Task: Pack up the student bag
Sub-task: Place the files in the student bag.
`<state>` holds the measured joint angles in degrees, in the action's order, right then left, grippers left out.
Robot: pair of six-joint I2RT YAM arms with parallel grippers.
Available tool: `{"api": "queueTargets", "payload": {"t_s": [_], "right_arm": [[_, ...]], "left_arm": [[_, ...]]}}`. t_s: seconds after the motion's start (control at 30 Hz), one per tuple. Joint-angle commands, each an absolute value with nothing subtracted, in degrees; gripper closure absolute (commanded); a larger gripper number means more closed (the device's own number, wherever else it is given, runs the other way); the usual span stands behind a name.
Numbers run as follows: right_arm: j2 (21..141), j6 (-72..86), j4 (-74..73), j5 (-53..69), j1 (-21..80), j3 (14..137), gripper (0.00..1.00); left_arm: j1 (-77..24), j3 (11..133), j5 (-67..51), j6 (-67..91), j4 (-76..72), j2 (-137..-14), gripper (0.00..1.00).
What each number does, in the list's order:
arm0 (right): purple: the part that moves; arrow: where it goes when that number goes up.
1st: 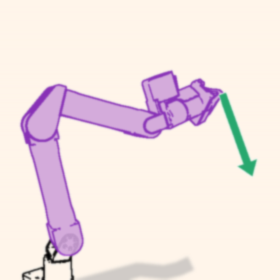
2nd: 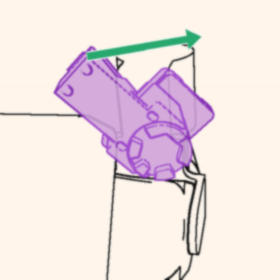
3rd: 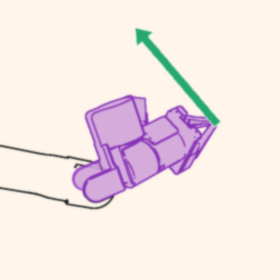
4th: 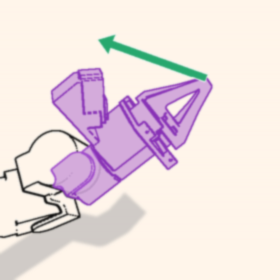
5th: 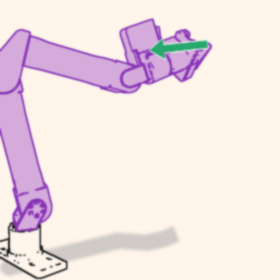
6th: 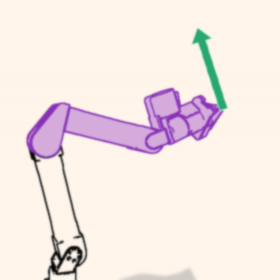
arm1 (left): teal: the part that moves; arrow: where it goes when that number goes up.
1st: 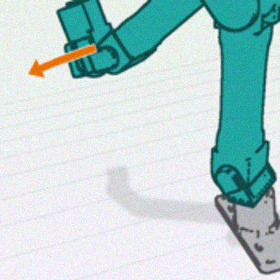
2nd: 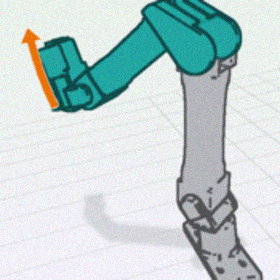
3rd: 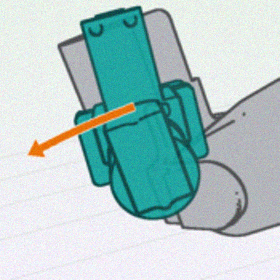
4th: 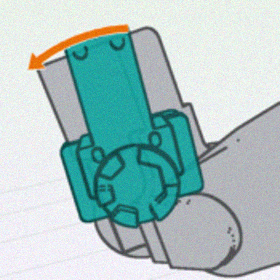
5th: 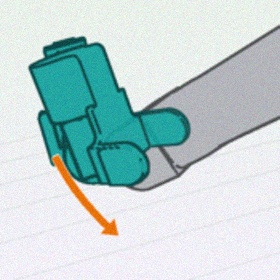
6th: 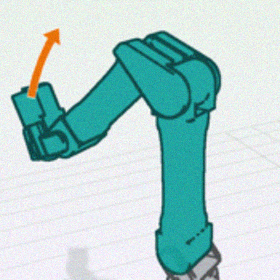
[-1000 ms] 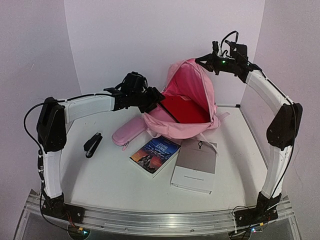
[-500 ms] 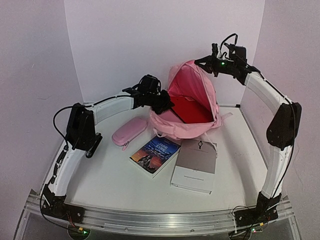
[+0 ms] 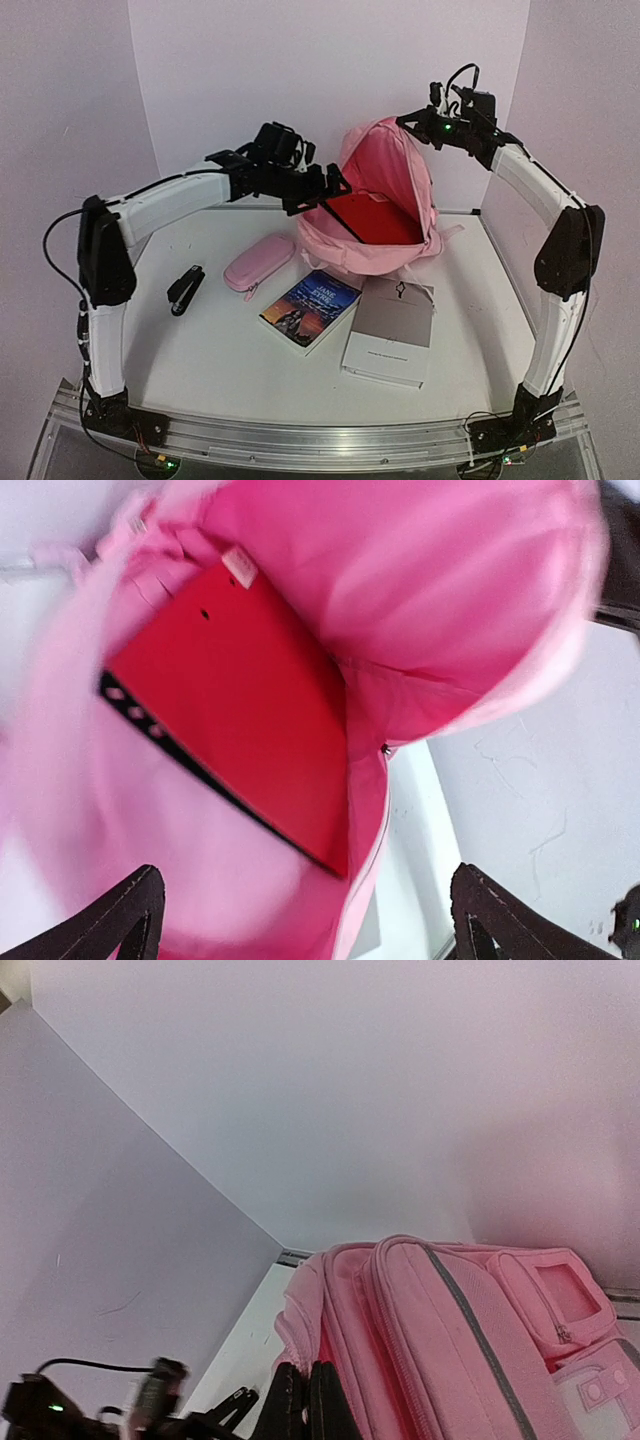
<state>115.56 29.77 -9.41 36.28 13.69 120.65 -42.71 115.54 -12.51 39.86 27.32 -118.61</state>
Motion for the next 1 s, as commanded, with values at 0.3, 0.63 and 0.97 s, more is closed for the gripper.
{"api": "queueTargets", "payload": {"t_s": [0.3,0.63,0.97], "right_arm": [[113.67,28.82,0.35,35.35,12.39,118.40,1.00],[114.28,23.76,0.19,35.79,12.39,117.19,1.00],[114.21,23.05,0.15,37.48,12.39,115.04,1.00]], "left_arm": [[-53.67,109.00,-15.85,15.77,40.75,-110.72,0.01],[-59.76,147.60,-19.93,-1.37,50.55,-140.39,0.02],[-63.64,140.76,-16.15,-6.57,42.81,-142.98,0.02]]}}
